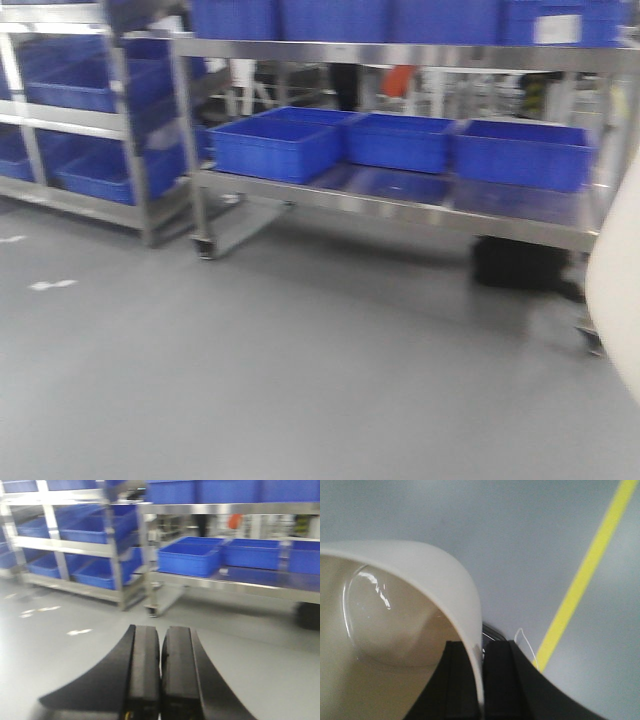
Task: Move white bin to right shelf second layer
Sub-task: 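Drive the base away from the table, turning along the aisle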
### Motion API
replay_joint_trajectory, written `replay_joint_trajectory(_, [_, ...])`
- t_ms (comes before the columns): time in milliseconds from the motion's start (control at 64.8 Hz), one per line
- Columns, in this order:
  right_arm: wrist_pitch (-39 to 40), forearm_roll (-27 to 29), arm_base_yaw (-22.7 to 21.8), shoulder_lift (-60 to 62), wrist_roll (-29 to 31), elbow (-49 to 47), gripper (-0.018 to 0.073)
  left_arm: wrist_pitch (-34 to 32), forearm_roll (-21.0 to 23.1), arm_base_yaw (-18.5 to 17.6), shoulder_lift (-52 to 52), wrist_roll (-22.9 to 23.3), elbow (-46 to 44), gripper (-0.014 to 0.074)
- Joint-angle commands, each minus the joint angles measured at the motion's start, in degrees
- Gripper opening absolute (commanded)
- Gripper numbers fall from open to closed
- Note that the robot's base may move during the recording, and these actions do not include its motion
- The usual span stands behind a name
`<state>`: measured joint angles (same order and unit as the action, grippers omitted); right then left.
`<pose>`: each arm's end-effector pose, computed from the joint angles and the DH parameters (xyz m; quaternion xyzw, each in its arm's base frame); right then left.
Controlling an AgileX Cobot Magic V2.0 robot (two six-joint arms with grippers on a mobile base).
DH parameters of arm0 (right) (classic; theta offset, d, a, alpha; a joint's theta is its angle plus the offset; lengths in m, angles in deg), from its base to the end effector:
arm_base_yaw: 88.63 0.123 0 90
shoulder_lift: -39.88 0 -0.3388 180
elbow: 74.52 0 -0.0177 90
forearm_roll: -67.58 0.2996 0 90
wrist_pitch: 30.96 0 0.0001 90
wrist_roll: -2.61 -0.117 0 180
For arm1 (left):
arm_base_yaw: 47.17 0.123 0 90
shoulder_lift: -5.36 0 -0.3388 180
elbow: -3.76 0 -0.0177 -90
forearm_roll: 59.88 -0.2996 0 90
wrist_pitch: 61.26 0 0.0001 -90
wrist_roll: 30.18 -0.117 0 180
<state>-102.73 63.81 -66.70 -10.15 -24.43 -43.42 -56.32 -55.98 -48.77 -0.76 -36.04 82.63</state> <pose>0.1222 0.0413 0.3424 0.0406 0.9708 0.0672 0.2267 0.0770 -0.0028 0.2030 0.0241 0.7062 0.0002 0.7076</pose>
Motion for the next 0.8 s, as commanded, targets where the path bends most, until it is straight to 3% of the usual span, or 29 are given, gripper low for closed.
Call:
replay_joint_trajectory(0, [0.7,-0.1,-0.4,0.3,0.1,-1.6,0.0069,-4.9,0.3,-0.1,0.9,0.1,2.1,0.0085])
replay_joint_trajectory(787, [0.4,-0.1,-0.4,0.3,0.1,-1.6,0.0069,-4.9,0.3,-0.1,0.9,0.1,2.1,0.0085])
